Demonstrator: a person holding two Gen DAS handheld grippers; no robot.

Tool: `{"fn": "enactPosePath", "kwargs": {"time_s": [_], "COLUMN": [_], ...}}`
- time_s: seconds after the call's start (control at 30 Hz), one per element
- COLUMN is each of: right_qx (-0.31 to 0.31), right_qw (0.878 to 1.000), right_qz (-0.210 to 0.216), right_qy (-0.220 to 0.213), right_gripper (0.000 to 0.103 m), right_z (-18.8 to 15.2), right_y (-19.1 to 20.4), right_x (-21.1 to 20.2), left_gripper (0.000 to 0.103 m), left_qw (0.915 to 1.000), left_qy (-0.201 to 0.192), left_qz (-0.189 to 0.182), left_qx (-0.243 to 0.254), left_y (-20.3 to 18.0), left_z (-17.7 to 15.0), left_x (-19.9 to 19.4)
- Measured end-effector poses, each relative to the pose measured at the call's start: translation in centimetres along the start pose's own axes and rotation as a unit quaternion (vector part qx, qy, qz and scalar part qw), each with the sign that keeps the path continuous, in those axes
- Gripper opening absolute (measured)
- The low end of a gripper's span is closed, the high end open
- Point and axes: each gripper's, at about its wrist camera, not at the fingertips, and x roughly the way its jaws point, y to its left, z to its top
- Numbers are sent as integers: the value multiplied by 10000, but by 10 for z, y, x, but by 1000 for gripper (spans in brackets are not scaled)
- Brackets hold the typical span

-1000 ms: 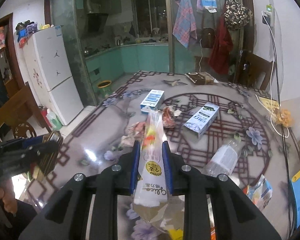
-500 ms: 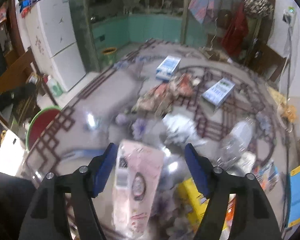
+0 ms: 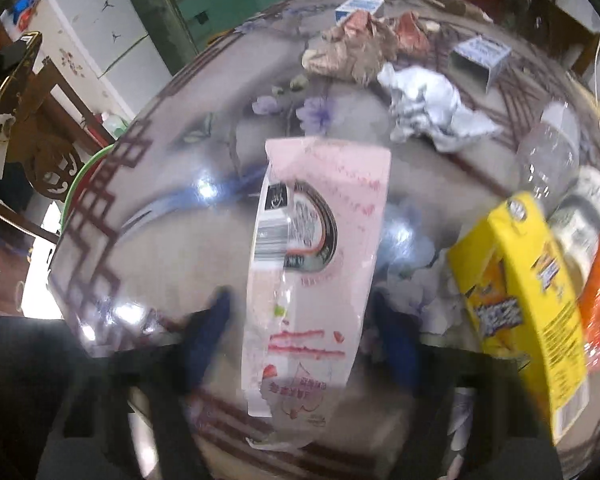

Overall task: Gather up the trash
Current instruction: 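Carry the carton and cigarette box from the table toward the red bucket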

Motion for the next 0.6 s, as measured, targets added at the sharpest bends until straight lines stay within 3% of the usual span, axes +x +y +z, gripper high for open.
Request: {"fn": "enactPosePath", "kwargs": {"time_s": [0.23,0.5,0.57,0.6], "right_qx": [47,-132,-222,-258], "right_qw": [9990,9958,9949,9947], "right_qz": [216,508,588,615], "right_qy": [-381,-750,-785,-787], "right_gripper": [55,49,24,26], "right_z": [5,26,32,35], "right_y": [1,30,39,44], "right_x": [-19,-38,-38,-37], "left_gripper": [45,45,45,45], "left_qw": [10000,9998,9996,9995], "left_qy": [-19,-37,-49,-54], "left_qz": [82,203,250,272], "left_qx": [49,-28,-91,-146], "left_y": [1,20,27,32], "left_z": [0,1,1,1], "left_x": [0,-4,-7,-8]}}
